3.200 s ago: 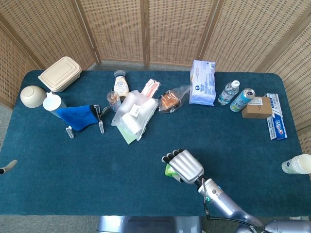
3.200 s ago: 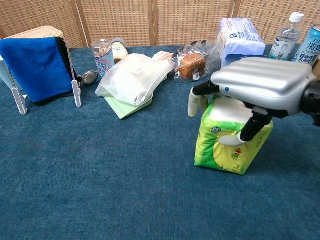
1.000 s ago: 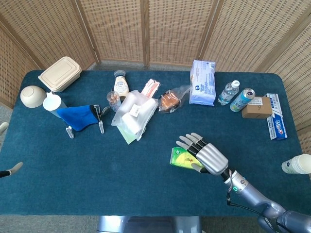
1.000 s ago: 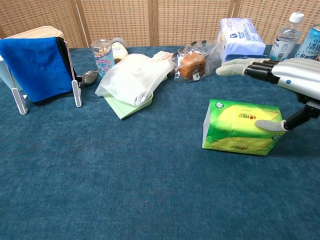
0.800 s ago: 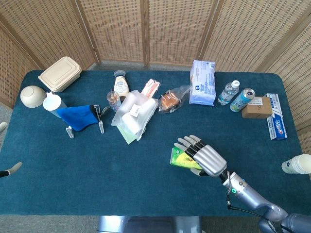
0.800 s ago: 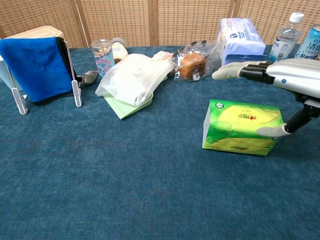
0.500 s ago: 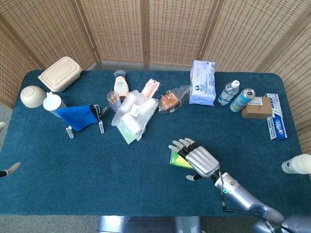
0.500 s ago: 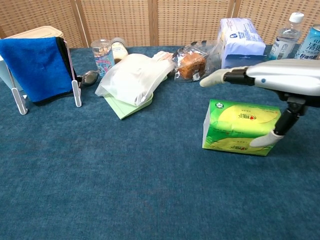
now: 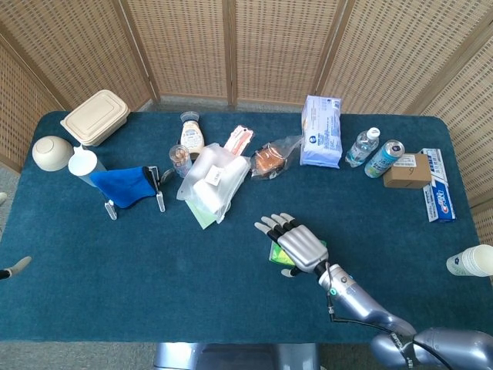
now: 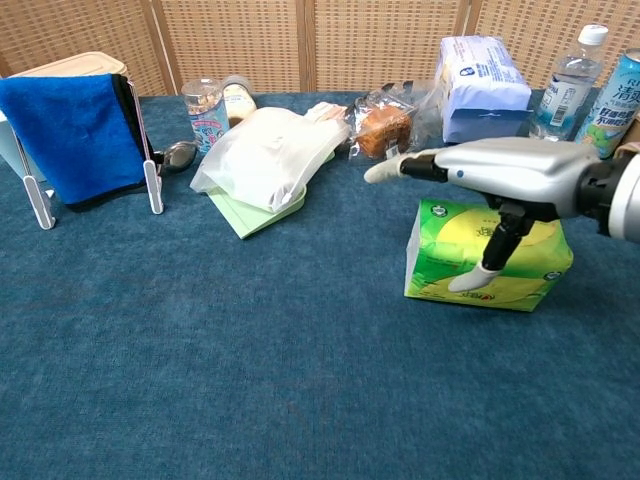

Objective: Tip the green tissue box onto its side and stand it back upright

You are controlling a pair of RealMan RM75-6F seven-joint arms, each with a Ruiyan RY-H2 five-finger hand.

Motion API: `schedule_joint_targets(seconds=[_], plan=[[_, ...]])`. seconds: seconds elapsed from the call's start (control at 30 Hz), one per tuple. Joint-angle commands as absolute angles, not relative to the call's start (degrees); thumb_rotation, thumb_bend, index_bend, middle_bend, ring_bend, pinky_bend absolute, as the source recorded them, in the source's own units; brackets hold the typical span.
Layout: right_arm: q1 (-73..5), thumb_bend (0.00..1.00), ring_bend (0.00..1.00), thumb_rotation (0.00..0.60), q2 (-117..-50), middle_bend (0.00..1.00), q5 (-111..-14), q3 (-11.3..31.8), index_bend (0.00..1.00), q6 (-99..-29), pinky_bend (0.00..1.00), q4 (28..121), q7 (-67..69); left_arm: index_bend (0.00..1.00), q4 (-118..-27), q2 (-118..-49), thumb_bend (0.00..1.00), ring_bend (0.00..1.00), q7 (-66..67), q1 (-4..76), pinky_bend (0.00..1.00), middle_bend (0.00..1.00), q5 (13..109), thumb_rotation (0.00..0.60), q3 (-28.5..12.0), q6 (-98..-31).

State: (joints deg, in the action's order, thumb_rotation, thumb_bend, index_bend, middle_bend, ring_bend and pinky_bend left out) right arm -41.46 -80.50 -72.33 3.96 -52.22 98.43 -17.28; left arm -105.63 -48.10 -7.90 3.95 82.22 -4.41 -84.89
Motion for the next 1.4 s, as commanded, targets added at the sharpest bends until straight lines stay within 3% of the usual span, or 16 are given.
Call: schedule_joint_targets(seconds=[0.03,0.2,0.4,0.6,0.73,0.87,1.07,1.4], plan=[[-41.5,0.18,0.11,0.6,-81.5,0.15,-72.0,4.2,0.01,-52.0,0.15,97.3,-16.3,0.03,-105.7,-48.1,0.02,0.0,-7.9,3.9,0.0,0.0,82.2,0.6,-4.4,-84.9],[-40.5,0.3,0.28,0.6,-82.7,0.33,-74.4,4.4,0.23,-54.2,0.27,96.2,-13.4,0.03,-105.5,-48.1,0.02,0.0,-7.9,4.0,0.0,0.0,81.8,0.6,-4.5,-84.8],[-39.5,0.42,0.41,0.6,-83.2,0.46,-78.0,3.5,0.42,-56.3,0.37,95.3,-12.5,0.03,-105.7,-48.1,0.02,0.0,-7.5,3.9,0.0,0.0,82.1,0.6,-4.4,-84.9],[-38.6,0.46,0.44,0.6,-83.1,0.48,-81.1,2.8,0.45,-58.2,0.38,95.5,-11.9,0.03,-105.8,-48.1,0.02,0.0,-7.6,3.8,0.0,0.0,82.0,0.6,-4.4,-85.0],[-38.0,0.47,0.44,0.6,-84.0,0.49,-87.9,2.7,0.47,-63.0,0.4,93.5,-8.0,0.03,-105.8,-48.2,0.02,0.0,-7.3,3.9,0.0,0.0,82.0,0.6,-4.4,-84.9],[-37.4,0.49,0.45,0.6,-88.2,0.5,-96.4,3.5,0.5,-72.1,0.45,87.0,0.2,0.03,-106.0,-48.4,0.02,0.0,-6.6,4.0,0.0,0.0,82.0,0.6,-4.3,-84.8],[-36.6,0.55,0.46,0.6,-96.3,0.52,-98.7,5.2,0.52,-80.4,0.47,78.0,12.4,0.03,-106.3,-48.6,0.02,0.0,-5.7,4.1,0.0,0.0,82.0,0.6,-4.3,-84.6],[-36.5,0.59,0.46,0.6,-105.1,0.52,-99.6,5.2,0.56,-84.2,0.47,65.1,18.5,0.03,-106.3,-48.7,0.02,0.0,-5.3,4.2,0.0,0.0,81.6,0.6,-4.3,-84.3]])
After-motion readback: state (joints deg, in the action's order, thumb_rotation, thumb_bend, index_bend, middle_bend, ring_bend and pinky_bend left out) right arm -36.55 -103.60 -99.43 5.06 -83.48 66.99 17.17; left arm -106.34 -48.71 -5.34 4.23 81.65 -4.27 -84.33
